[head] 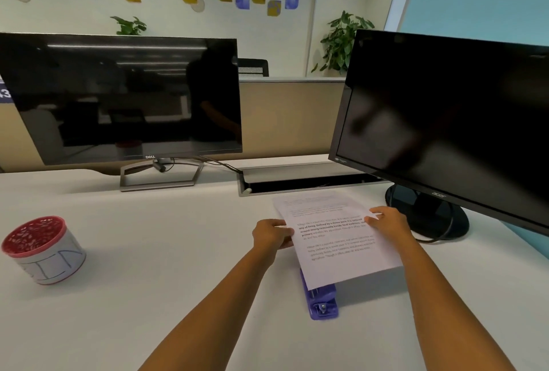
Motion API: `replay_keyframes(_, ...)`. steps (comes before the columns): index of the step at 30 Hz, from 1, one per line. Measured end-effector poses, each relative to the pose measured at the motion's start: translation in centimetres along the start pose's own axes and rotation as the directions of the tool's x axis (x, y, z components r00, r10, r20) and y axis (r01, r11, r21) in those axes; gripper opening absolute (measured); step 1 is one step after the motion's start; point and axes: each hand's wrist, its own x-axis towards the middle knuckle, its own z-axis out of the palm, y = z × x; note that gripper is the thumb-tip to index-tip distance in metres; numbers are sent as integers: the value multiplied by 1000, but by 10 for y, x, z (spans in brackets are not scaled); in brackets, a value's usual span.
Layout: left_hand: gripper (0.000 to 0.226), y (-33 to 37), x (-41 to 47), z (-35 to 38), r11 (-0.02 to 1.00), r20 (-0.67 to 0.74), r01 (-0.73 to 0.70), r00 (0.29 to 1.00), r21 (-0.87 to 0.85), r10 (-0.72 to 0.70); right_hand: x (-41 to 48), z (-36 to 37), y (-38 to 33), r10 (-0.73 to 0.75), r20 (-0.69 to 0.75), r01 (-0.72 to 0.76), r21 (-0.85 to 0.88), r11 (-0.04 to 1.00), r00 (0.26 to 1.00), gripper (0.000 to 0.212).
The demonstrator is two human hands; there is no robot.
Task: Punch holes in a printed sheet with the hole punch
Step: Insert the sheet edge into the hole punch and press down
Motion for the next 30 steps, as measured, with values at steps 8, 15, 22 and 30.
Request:
replay_keyframes(8, 37, -14, 18, 28, 999, -5, 15, 1000, 50, -14, 16, 20, 29, 65, -118, -72, -63, 995, 991, 38)
replay_keyframes(15, 37, -23, 26, 39, 994, -29, -23, 999, 104, 26, 25, 28, 44, 28, -200, -35, -34, 999, 979, 38)
replay_keyframes(22, 39, -28, 24, 49, 989, 19, -52, 999, 141, 50, 29, 25, 62, 14, -241, -13, 7, 1000, 970, 39)
replay_keyframes(30, 45, -32, 24, 57, 947, 17, -155, 988, 281, 156, 31, 26, 67, -19, -273, 1, -66, 998, 962, 40)
